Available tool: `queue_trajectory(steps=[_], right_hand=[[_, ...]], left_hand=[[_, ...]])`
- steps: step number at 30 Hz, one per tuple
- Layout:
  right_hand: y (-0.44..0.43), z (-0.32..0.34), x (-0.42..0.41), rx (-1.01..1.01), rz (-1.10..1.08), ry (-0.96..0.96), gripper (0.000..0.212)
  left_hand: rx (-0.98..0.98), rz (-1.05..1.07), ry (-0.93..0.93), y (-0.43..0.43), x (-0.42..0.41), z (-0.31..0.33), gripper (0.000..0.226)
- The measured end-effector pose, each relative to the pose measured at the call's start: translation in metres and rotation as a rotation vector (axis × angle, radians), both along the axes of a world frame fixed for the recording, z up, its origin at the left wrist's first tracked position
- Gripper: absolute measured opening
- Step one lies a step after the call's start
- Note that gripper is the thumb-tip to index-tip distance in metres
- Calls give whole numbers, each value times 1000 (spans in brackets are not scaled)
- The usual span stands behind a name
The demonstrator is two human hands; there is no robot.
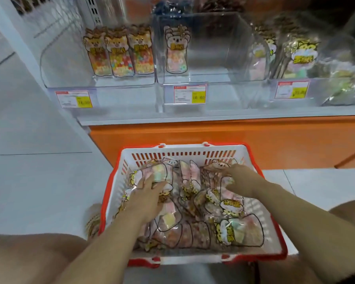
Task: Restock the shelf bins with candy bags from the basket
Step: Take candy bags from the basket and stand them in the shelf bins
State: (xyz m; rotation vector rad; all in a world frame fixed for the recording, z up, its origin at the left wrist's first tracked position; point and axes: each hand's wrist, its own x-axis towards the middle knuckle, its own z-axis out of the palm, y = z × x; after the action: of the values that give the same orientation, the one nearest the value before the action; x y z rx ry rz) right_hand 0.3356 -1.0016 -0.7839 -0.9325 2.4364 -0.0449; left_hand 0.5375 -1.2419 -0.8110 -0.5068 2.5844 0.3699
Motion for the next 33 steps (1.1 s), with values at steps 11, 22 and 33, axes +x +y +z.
queue_trajectory(steps=[11,22,33], right_hand=[[13,-52,-5,245,4,54,119],[1,9,-20,-209,-101,-59,15],[-16,31,34,-759,-628,-738,31]], left_hand=[[101,57,-130,11,-4,-14,62],[58,70,79,36,-22,15,39],[1402,1024,344,72,-46,64,30]])
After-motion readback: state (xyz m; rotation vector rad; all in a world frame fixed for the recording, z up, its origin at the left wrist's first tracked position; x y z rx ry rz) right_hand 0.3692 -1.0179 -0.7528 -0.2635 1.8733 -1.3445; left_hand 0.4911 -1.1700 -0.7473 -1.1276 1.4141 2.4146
